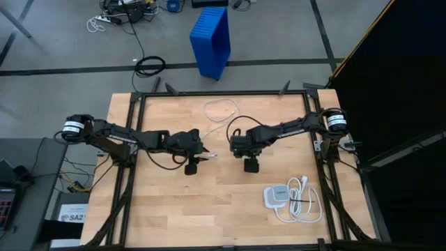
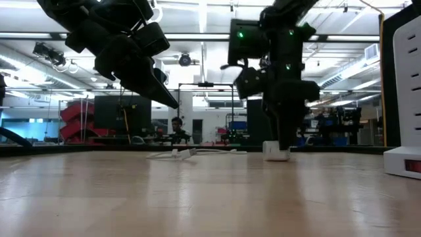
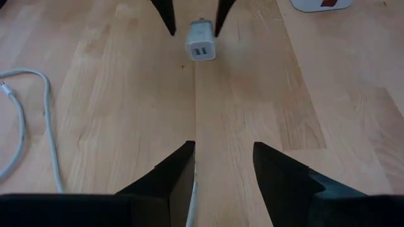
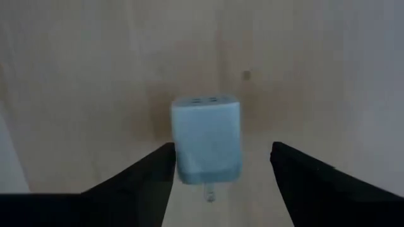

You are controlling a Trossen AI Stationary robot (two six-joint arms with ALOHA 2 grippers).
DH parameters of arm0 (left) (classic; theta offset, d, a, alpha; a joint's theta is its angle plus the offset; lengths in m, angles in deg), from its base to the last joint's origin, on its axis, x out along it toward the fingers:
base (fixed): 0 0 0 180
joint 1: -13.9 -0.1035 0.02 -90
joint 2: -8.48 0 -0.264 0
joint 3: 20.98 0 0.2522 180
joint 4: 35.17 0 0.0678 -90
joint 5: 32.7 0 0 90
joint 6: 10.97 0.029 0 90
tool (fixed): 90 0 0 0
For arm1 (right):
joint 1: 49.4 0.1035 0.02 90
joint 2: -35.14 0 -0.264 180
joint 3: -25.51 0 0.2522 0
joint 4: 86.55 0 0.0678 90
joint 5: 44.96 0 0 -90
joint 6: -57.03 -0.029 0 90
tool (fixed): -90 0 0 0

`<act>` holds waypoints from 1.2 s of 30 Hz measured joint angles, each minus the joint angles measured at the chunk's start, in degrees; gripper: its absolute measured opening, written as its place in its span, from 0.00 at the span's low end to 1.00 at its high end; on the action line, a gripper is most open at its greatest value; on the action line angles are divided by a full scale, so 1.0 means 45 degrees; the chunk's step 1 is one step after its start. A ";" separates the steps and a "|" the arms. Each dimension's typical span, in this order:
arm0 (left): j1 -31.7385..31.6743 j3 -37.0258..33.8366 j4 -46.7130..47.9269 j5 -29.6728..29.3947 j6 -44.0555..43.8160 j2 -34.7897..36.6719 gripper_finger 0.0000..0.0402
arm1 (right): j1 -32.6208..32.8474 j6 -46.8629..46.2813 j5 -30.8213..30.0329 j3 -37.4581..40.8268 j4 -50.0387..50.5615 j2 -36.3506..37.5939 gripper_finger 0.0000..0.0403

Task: Insert USB
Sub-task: Insert the charger cable into the charger adapter

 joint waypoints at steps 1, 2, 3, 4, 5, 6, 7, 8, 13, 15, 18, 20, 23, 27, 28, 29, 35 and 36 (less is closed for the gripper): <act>0.0000 0.0000 0.0000 -0.0002 0.0000 0.0000 0.37 | 0.0000 0.0000 -0.0057 -0.0202 -0.0155 0.0005 0.55; 0.0000 0.0000 -0.0005 -0.0003 0.0000 0.0000 0.37 | 0.0005 0.0001 -0.0052 -0.0324 -0.0576 0.0016 0.54; 0.0000 0.0000 -0.0005 -0.0003 0.0000 0.0000 0.37 | 0.0038 0.0004 -0.0019 -0.0349 -0.1317 0.0026 0.53; 0.0000 0.0000 -0.0005 -0.0003 0.0000 0.0000 0.37 | 0.0062 0.0087 0.0149 -0.0342 -0.2214 0.0029 0.53; 0.0000 0.0000 -0.0003 -0.0003 0.0000 0.0000 0.37 | 0.0124 0.0298 0.0423 -0.0311 -0.3134 0.0029 0.52; 0.0000 0.0000 0.0016 -0.0003 0.0000 0.0000 0.37 | 0.0223 0.0634 0.0631 -0.0290 -0.3860 0.0029 0.52; 0.0000 0.0000 0.0043 -0.0006 0.0000 0.0000 0.37 | 0.0369 0.0977 0.0664 -0.0281 -0.4498 0.0029 0.51; 0.0000 0.0000 0.0084 -0.0003 0.0000 0.0000 0.37 | 0.0504 0.1236 0.0582 -0.0273 -0.5035 0.0029 0.50; 0.0000 0.0000 0.0141 -0.0007 0.0000 0.0000 0.37 | 0.1079 0.1332 -0.0884 -0.0162 -0.7302 0.0017 0.46; 0.0000 0.0000 0.0138 -0.0007 0.0000 0.0000 0.37 | 0.1141 0.1180 -0.1104 0.0166 -0.8838 -0.0272 0.44; 0.0000 0.0000 0.0087 -0.0040 0.0005 0.0009 0.37 | 0.1161 0.0945 -0.1440 0.0609 -1.0632 -0.0923 0.41; 0.0000 0.0005 0.0082 -0.0070 0.0000 0.0010 0.37 | 0.1163 0.0956 -0.1511 0.0662 -1.1102 -0.1471 0.40; 0.0010 0.0005 0.0165 -0.0080 -0.0046 0.0010 0.37 | 0.0941 0.1144 -0.1523 0.0690 -1.1053 -0.2105 0.38; 0.0005 0.0126 0.0782 -0.0080 0.0034 0.0010 0.37 | 0.0610 0.0891 -0.1609 0.0681 -1.0215 -0.2072 0.37; -0.0023 0.0211 0.0969 -0.0084 0.0048 0.0015 0.37 | 0.0546 0.0728 -0.1600 0.0676 -1.0156 -0.2051 0.36; -0.0029 0.0284 0.1120 -0.0124 0.0061 0.0023 0.37 | 0.0492 0.0621 -0.1579 0.0677 -1.0128 -0.2045 0.36; -0.0034 0.0316 0.1161 -0.0173 0.0078 0.0049 0.37 | 0.0384 0.0568 -0.1429 0.0704 -1.0348 -0.2055 0.33; -0.0034 0.0316 0.1147 -0.0173 0.0078 0.0049 0.37 | 0.0384 0.0563 -0.1413 0.0766 -1.0369 -0.2055 0.32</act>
